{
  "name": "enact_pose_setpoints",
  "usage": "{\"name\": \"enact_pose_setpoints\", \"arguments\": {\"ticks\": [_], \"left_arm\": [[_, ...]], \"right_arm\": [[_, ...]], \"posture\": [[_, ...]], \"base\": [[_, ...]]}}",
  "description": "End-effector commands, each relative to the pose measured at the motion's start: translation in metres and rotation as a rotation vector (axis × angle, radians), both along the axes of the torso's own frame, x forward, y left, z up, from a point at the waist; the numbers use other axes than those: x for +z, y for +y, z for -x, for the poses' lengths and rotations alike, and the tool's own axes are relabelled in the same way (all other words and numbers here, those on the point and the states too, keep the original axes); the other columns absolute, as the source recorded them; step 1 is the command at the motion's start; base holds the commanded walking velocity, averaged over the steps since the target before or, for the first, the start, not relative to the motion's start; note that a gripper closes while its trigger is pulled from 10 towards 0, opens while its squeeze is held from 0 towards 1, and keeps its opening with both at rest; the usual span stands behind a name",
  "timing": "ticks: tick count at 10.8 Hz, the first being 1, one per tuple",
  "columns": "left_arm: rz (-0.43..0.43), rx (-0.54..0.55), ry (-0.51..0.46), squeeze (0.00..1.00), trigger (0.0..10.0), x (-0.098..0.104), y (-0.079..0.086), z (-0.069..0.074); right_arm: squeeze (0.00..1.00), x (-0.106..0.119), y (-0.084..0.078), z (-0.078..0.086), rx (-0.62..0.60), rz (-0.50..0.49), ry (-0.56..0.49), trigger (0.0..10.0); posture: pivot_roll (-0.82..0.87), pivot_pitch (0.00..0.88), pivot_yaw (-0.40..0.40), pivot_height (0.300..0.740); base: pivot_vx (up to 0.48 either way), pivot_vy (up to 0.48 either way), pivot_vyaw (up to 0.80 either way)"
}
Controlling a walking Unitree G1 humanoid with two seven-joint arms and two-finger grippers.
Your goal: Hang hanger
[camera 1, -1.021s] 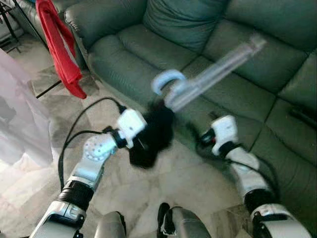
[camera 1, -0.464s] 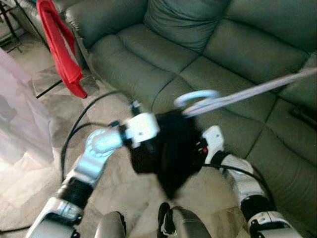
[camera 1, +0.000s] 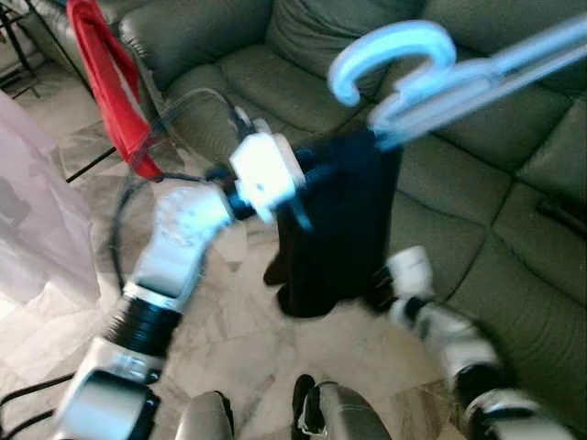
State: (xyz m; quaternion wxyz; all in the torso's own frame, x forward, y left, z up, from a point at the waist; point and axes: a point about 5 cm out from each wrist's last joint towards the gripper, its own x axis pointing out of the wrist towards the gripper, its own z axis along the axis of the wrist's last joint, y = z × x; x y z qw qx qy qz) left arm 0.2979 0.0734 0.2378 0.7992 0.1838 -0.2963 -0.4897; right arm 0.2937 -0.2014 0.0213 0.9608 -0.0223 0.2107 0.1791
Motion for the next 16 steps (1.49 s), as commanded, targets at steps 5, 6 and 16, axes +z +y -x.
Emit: {"name": "enact_pose_setpoints", "arguments": {"ticks": [5,6,16], "left_arm": [[-0.140,0.183,0.367,0.00,0.0,-0.060,0.091,-0.010],[-0.225,0.094,0.528,0.00,0.0,-0.096,0.094,0.008],[-0.473,0.624,0.691,0.00,0.0,-0.200,0.091,-0.004]], "right_arm": [[0.00,0.083,-0.129,-0.015,-0.815,0.091,-0.377,0.0],[0.00,0.119,-0.133,-0.030,-0.848,0.060,-0.517,0.0],[0.00,0.134,-0.058,-0.066,-0.620,-0.057,-0.627,0.0]], "posture": [[-0.02,0.197,-0.060,0.740],[-0.02,0.194,-0.062,0.740],[-0.02,0.173,-0.057,0.740]], "base": [[0.000,0.000,0.00],[0.000,0.000,0.00],[0.000,0.000,0.00]]}}
